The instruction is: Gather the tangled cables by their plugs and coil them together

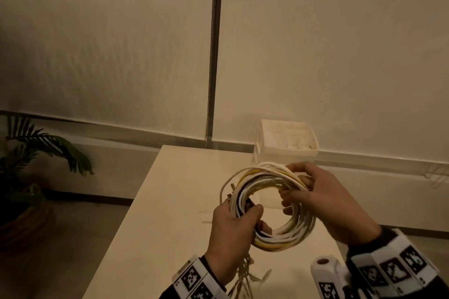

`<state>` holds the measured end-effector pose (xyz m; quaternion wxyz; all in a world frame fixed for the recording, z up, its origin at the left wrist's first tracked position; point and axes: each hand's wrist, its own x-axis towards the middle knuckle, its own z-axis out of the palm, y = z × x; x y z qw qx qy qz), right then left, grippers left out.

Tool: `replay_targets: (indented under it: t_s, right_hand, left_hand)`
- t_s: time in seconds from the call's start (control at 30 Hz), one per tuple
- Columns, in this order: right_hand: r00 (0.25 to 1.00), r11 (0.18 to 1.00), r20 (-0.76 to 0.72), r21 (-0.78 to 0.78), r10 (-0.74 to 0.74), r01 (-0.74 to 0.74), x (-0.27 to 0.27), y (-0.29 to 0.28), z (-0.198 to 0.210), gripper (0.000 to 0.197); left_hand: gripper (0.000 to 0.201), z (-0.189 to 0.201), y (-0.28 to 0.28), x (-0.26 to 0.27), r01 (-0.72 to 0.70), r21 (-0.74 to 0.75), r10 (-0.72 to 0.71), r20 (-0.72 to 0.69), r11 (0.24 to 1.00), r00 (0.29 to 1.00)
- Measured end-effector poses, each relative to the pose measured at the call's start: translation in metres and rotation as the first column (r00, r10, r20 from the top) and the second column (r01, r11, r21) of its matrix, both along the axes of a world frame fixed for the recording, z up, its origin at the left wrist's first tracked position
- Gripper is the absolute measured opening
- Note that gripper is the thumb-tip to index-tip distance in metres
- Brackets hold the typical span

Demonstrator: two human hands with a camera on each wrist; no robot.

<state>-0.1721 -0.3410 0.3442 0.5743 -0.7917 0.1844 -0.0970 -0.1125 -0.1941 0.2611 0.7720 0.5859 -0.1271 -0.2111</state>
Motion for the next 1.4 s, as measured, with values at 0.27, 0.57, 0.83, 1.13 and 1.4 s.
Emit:
replay_targets:
  t_s: [0.27, 0.57, 0.83, 1.13, 1.4]
  right_hand:
    - [0.874, 0.853, -0.298, -0.246, 0.385, -0.46, 0.012, -0.002, 0.009, 0.037]
    - [0.897, 0.781, -0.212, -0.44, 0.389, -0.443, 0.009, 0.004, -0.016, 0.008]
    - [0.869, 0.684, -0.283, -0.538, 0.405, -0.493, 0.005, 0.002, -0.028, 0.029]
    - [0.944, 0.691, -0.175, -0.646, 0.279, -0.324, 0.002, 0.005, -0.032, 0.015]
    - [0.969, 0.727, -0.097, -0.645, 0.227, -0.234, 0.012, 0.016, -0.029, 0.01]
  left_hand:
    - [0.007, 0.004, 0.018, 0.02, 0.034, 0.511, -0.318, 0.481, 0.859, 0.817]
    - [0.053, -0.001, 0.016, 0.024, -0.069, 0.489, -0.235, 0.532, 0.869, 0.813]
    - [0.106, -0.009, 0.012, 0.038, -0.03, 0.601, -0.47, 0.653, 0.799, 0.594]
    - [0.026, -0.009, 0.008, 0.033, -0.134, 0.471, -0.311, 0.744, 0.872, 0.591]
    - [0.013, 0.0, 0.006, 0.039, -0.276, 0.509, -0.26, 0.748, 0.815, 0.61]
